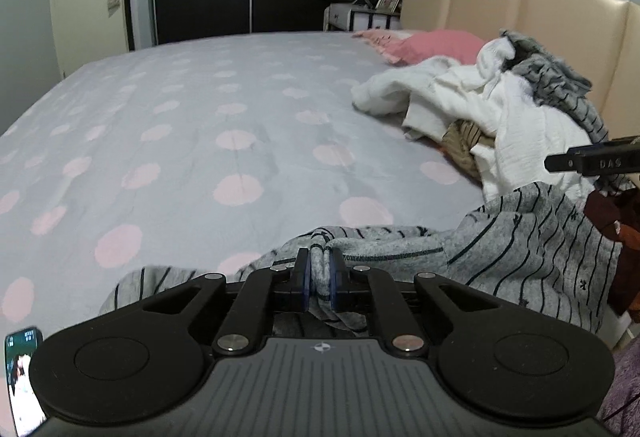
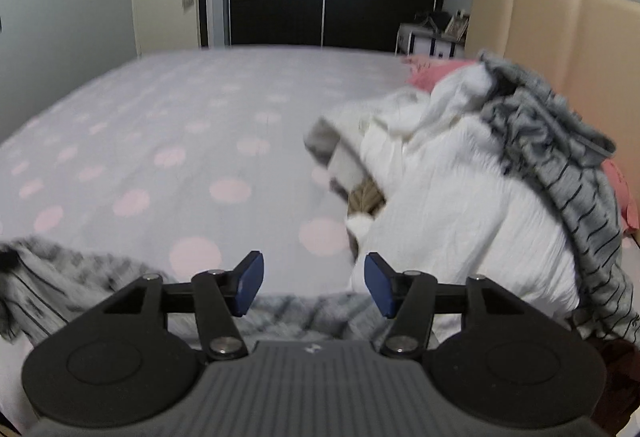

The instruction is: Fold clothes

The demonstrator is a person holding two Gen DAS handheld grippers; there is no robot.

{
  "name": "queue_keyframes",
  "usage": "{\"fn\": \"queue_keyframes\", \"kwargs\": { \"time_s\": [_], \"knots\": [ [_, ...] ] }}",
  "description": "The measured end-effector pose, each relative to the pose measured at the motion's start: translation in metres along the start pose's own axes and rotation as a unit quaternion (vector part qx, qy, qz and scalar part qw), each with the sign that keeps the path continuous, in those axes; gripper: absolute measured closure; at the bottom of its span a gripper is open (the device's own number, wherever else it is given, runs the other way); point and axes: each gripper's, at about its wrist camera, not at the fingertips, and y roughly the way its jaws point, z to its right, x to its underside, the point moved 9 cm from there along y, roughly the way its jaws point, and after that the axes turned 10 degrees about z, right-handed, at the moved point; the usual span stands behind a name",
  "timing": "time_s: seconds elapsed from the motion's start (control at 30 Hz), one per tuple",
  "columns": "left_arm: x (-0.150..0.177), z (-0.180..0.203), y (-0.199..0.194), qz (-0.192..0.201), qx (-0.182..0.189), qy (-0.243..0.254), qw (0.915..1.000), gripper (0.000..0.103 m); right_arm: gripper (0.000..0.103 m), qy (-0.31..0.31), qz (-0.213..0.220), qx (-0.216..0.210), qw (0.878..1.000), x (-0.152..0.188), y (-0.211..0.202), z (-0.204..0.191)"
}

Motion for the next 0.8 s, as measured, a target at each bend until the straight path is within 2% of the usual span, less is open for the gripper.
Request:
{"fn": "queue_keyframes", "kwargs": {
  "time_s": [0.23,0.33,0.37,0.43,0.57,0.67,0.8],
  "knots": [
    [0.018,-0.007,0.008,-0.02,0.006,-0.018,0.9996,0.095,0.045,0.013,-0.084,0.053,0.995,0.051,0.045,0.033],
    [0.018,-0.009,0.008,-0.019,0.008,-0.022,0.9995,0.095,0.096,0.054,-0.108,0.028,0.992,0.063,0.049,0.033],
    [0.018,-0.009,0.008,-0.018,0.008,-0.024,0.9995,0.095,0.096,0.057,-0.107,0.021,0.992,0.062,0.046,0.029],
    [0.017,-0.009,0.007,-0.013,0.007,-0.026,0.9995,0.095,0.097,0.047,-0.096,0.014,0.994,0.056,0.04,0.02],
    [0.006,-0.01,0.001,0.016,0.002,-0.029,0.9995,0.096,0.097,0.046,-0.041,0.015,0.998,0.03,0.021,0.011],
    [-0.007,-0.012,-0.009,0.053,-0.008,-0.028,0.9982,0.096,0.098,0.044,0.009,0.026,0.999,0.007,0.007,0.007],
    [-0.036,-0.027,-0.033,0.125,-0.048,-0.027,0.9906,0.096,0.098,0.041,0.085,0.041,0.995,-0.027,-0.016,0.005]
  ]
}}
